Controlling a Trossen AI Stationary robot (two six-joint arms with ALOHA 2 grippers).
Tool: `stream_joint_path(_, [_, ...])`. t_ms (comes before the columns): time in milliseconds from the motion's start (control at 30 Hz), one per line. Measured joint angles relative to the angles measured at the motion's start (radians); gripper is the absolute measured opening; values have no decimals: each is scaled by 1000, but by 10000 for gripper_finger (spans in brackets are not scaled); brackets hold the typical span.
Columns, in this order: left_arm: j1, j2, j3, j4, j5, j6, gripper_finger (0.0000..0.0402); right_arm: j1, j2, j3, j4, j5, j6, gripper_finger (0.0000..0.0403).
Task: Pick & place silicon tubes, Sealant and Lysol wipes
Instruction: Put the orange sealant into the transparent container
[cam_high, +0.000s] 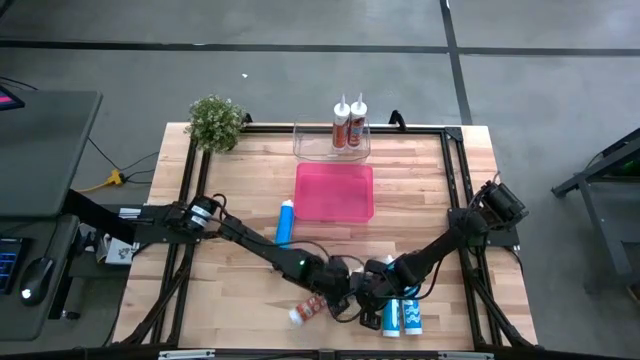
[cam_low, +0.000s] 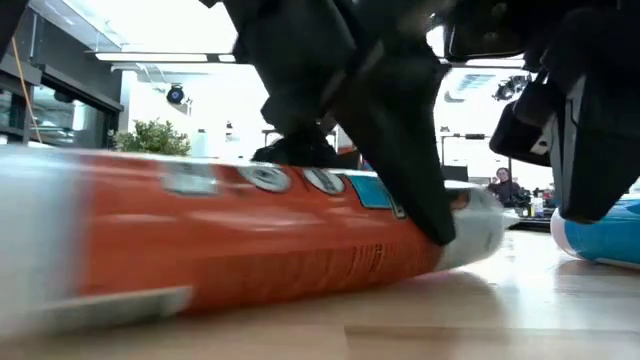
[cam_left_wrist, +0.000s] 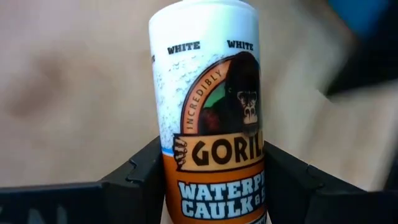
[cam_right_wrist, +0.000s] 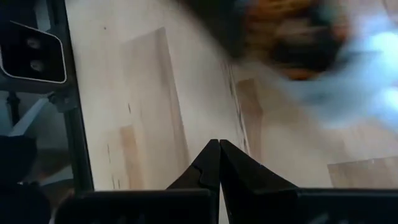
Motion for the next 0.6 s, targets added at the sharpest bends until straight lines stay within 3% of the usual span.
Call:
stream_joint_path(233, [14,2,98,-133,-76,78,186,4,-52,0,-18,-15,34,0])
stream_joint_path(600, [19,-1,247,-180,-149,197,186,4,-309,0,-222,124,77,0])
